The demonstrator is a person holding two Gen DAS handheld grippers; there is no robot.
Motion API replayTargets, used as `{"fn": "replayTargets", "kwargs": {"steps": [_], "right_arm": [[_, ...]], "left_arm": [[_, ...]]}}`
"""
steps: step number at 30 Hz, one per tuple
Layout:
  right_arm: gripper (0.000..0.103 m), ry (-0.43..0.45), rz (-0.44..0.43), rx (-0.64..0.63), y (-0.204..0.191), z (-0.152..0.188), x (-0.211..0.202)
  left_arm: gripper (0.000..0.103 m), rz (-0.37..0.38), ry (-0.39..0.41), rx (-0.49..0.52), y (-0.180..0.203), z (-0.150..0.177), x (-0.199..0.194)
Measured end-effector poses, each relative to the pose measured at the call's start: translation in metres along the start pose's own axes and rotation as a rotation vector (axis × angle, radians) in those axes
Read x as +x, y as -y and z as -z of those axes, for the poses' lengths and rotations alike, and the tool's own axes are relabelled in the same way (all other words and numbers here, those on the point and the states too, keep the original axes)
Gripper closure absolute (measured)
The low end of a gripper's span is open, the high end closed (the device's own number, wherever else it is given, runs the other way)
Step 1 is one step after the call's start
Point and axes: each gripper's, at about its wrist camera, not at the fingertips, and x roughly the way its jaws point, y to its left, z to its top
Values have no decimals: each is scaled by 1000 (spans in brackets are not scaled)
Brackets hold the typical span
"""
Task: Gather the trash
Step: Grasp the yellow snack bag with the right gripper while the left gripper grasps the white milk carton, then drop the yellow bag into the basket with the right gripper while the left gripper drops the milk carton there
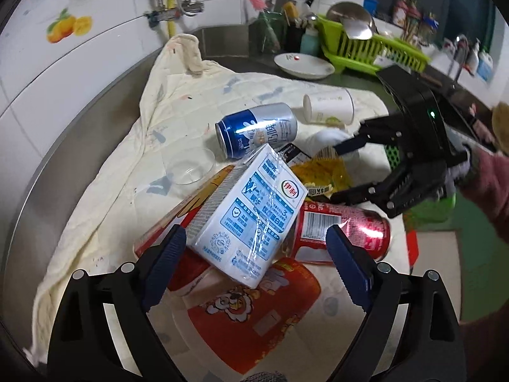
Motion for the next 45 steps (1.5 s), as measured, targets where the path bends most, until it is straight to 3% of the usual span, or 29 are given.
{"fn": "replayTargets", "kwargs": {"steps": [8,12,27,30,37,45], "right_arm": [[53,0,1,-55,0,-6,10],[60,17,13,-59,-4,-4,3],[61,104,38,94,-6,20,-40],[61,110,50,130,-7,28,-46],[61,163,85,239,-10,51,-71],[61,236,208,418,-12,97,-116]], "left_arm": [[15,-6,-51,105,5,-7,17],[15,-35,-82,186,13,-7,24],[15,-142,-95,313,21,-1,43],[20,-173,-82,330,21,0,42],[27,-179,-69,339,23,4,41],[30,-145,24,271,28,-3,14]]}}
